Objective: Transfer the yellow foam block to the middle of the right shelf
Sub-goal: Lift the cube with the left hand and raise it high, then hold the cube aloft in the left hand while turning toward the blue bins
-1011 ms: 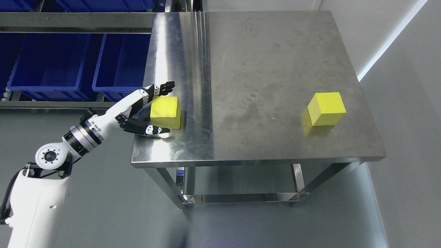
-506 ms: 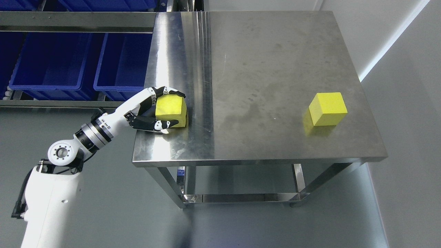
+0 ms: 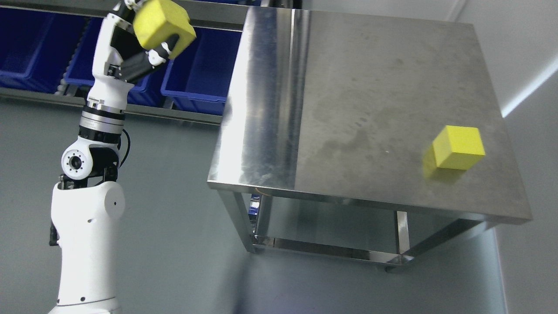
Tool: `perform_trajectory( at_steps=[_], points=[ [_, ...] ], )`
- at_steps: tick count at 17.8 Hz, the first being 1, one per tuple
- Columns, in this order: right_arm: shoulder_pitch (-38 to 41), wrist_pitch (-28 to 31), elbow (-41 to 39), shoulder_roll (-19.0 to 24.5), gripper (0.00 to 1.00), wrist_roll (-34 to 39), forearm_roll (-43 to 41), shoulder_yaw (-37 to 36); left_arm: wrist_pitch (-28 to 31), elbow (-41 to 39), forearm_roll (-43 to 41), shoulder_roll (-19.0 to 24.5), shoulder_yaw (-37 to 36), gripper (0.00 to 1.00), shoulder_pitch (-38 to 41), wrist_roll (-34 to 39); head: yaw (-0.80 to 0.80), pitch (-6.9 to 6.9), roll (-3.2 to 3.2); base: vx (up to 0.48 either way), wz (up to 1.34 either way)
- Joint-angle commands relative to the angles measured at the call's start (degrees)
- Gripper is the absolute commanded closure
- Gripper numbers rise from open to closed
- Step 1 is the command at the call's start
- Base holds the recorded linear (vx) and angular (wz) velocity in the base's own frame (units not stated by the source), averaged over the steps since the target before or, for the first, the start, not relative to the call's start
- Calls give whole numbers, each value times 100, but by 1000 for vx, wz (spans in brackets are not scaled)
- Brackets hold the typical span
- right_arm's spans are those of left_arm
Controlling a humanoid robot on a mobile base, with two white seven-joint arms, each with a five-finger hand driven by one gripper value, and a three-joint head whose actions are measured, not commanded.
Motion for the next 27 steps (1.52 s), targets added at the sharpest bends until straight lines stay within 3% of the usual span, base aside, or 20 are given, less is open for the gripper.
perform_trajectory(
  at_steps=[1,3,17,27],
  points=[
    [8,4,-100,-100,0,1,18,2,122,-65,416,-452,-251,55,-67,1292,0,0,0,-74,675],
    [8,4,-100,-100,0,1,18,-7,228,-171,416,-452,-295,55,-41,1645,0,0,0,-81,757],
    [8,4,-100,-100,0,1,18,2,255,-681,416,-452,144,55,390,1427,0,0,0,11,990],
    [8,4,-100,-100,0,1,18,2,281,-699,416,-452,162,55,531,1417,0,0,0,105,592]
  ],
)
